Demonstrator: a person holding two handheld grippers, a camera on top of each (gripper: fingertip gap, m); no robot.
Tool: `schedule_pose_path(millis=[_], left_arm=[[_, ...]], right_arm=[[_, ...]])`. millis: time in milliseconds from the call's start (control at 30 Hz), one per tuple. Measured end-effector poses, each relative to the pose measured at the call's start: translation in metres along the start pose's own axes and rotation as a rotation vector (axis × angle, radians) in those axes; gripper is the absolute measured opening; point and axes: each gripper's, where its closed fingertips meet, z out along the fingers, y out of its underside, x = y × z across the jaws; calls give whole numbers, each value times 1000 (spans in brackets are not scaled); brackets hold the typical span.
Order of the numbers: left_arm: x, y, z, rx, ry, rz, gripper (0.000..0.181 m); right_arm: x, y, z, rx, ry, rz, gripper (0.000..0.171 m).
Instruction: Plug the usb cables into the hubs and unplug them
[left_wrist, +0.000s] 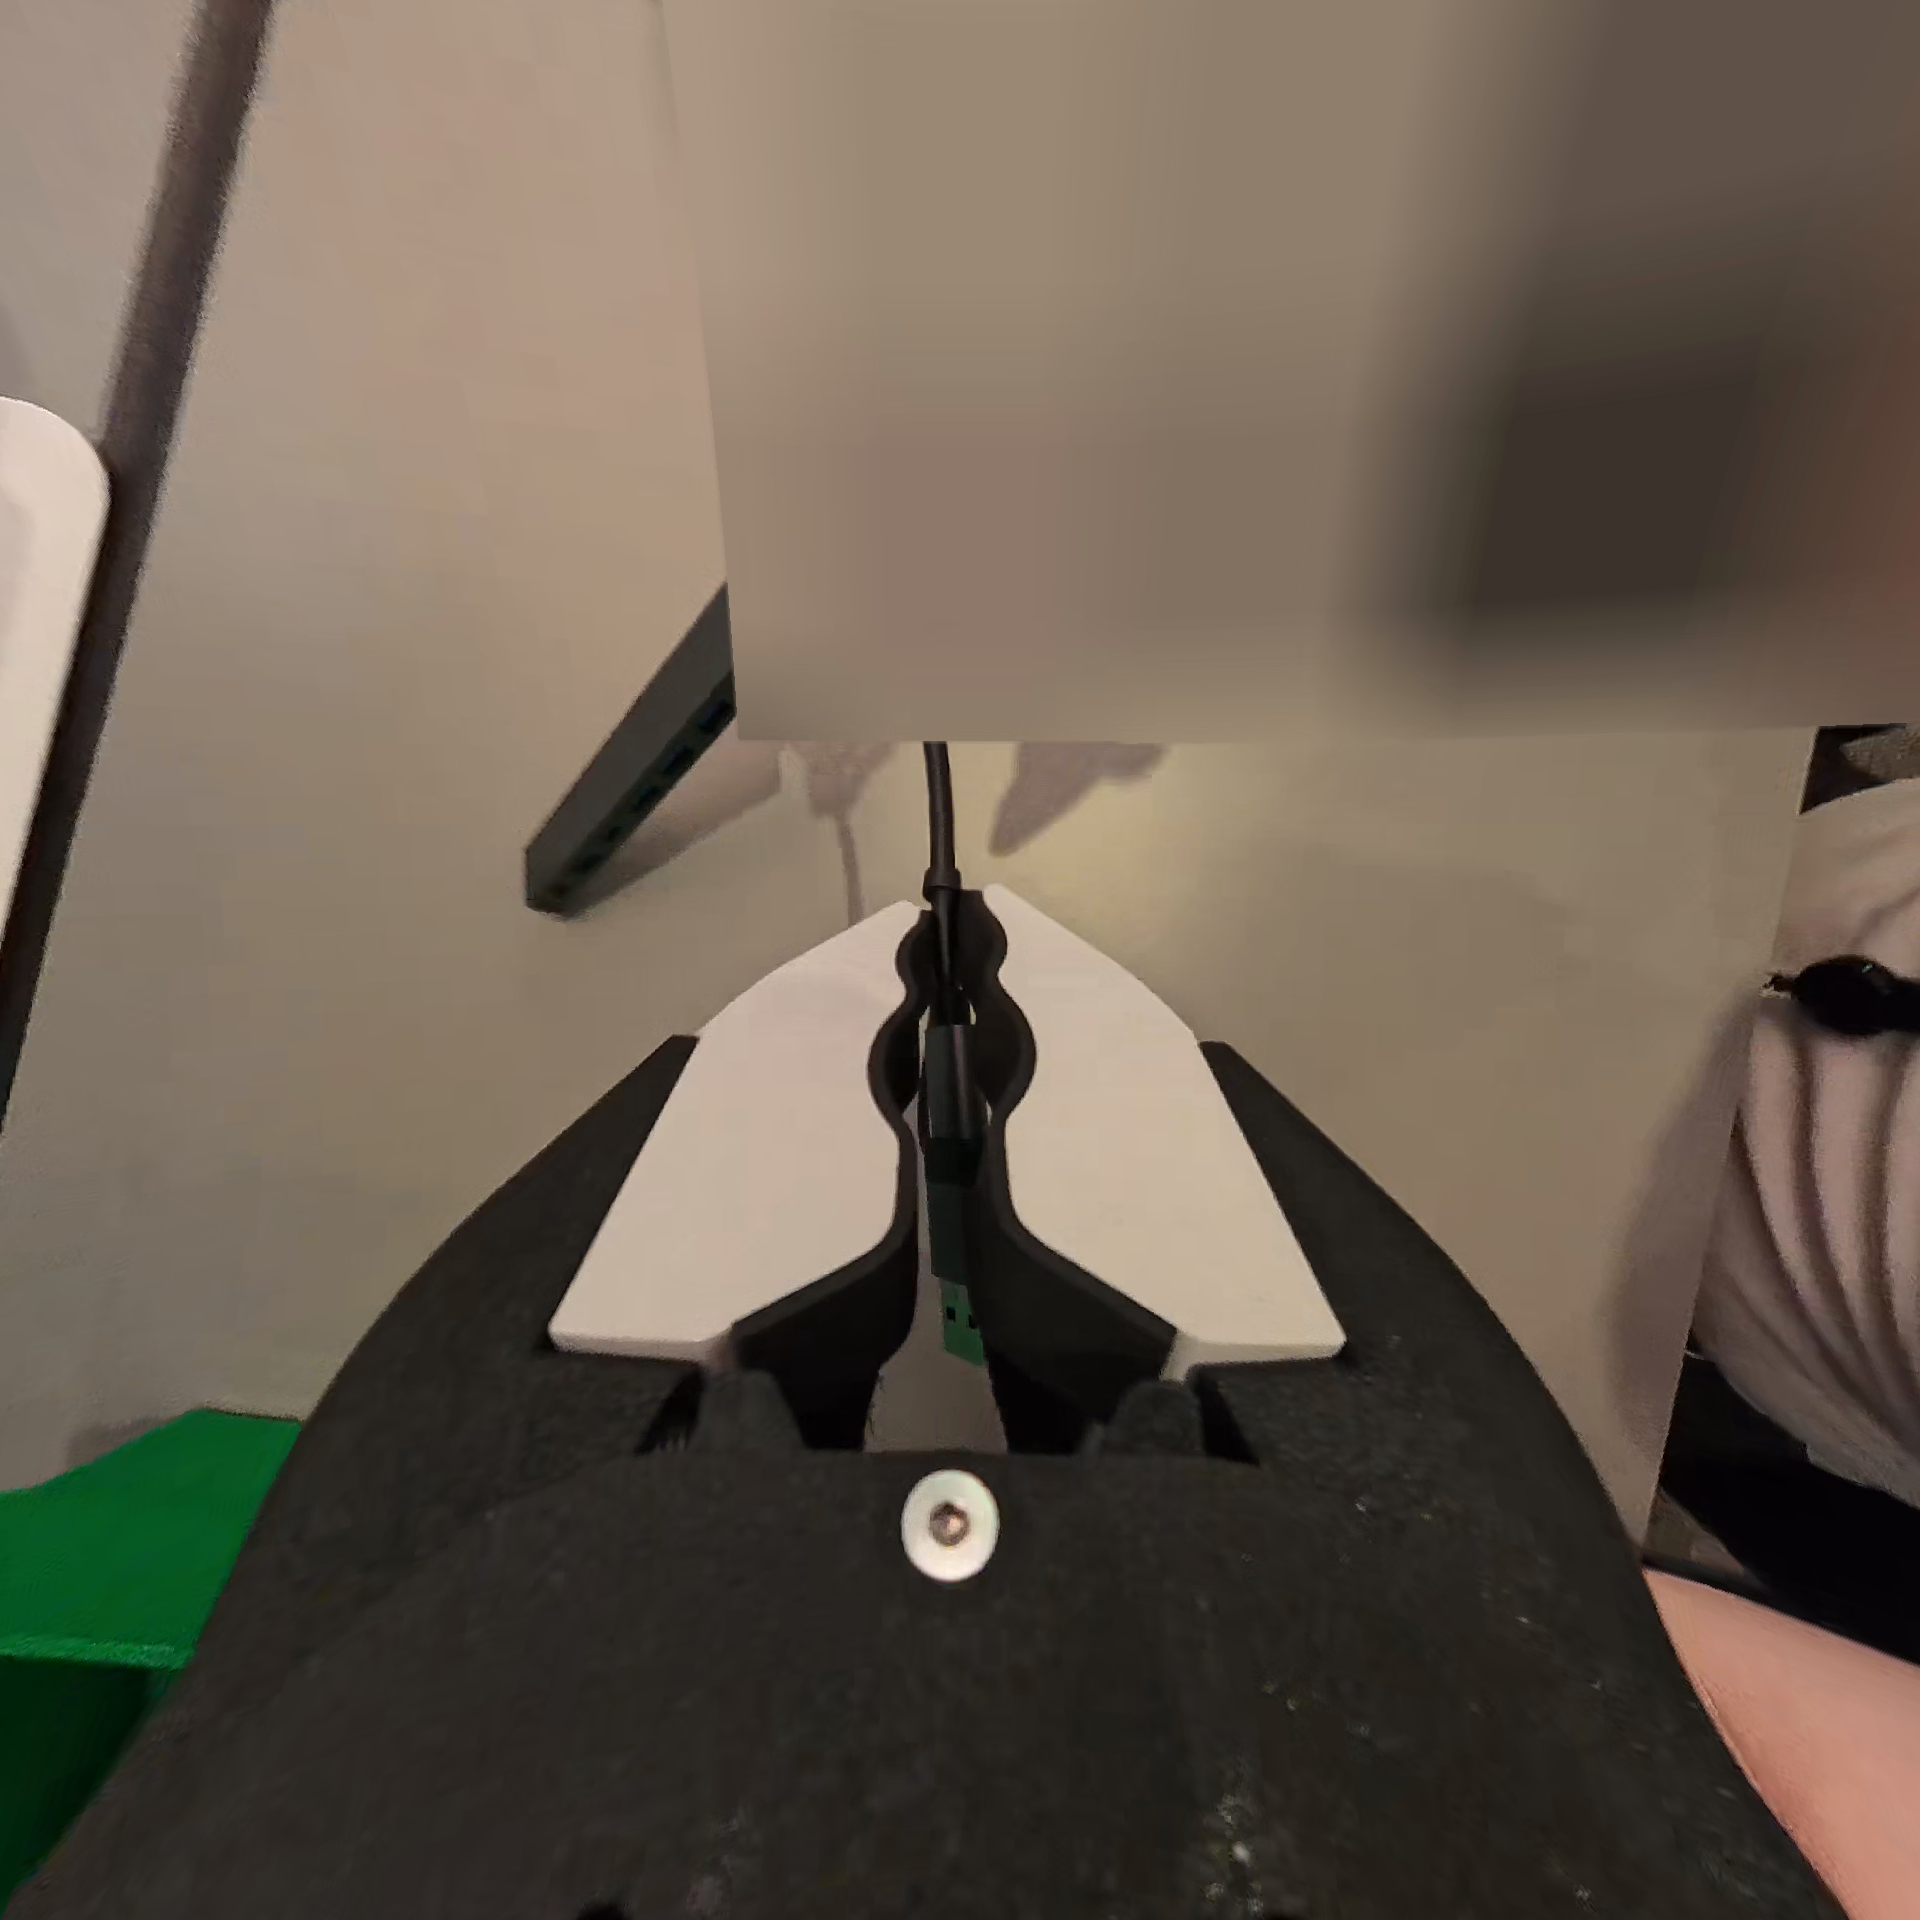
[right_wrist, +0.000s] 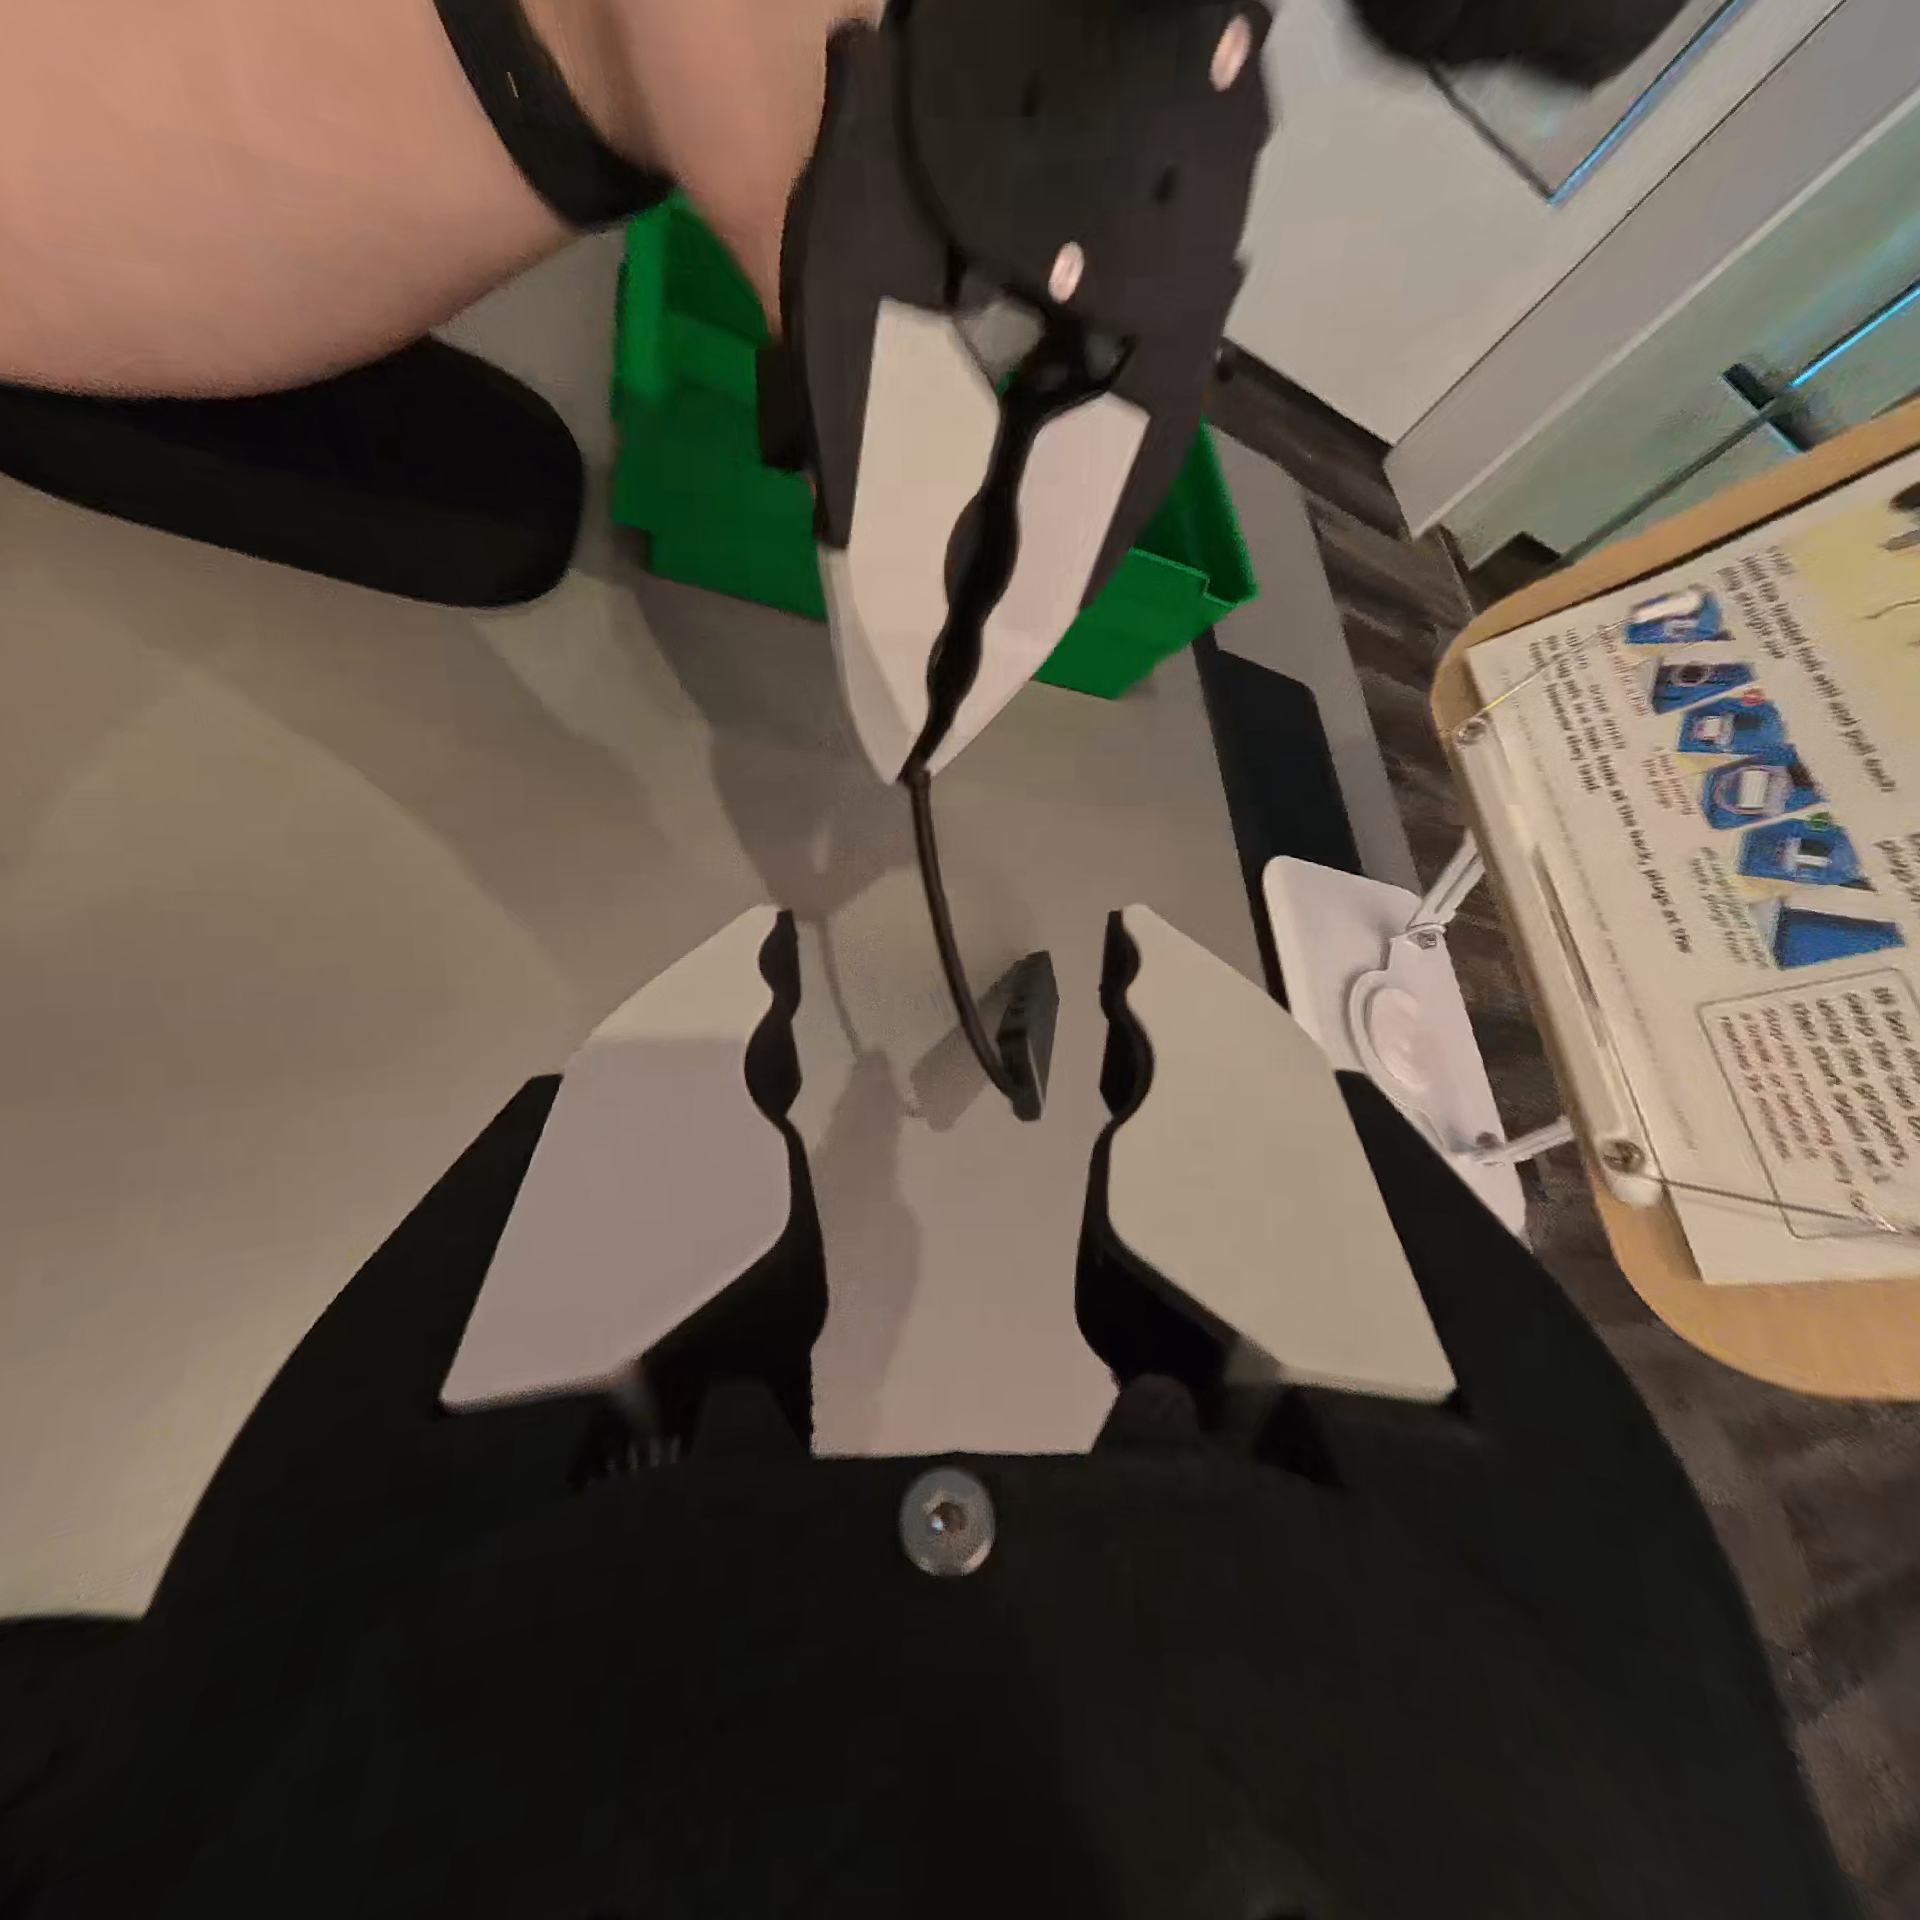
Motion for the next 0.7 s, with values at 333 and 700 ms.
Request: schedule_pose_path(millis=[333,700], left_arm=[[9,-10,-45,166,6,35,4],[29,-19,-65,280,64,102,4]], right_arm=[[9,39,51,-153,73,34,46],[-18,41,48,-150,-126,90,11]])
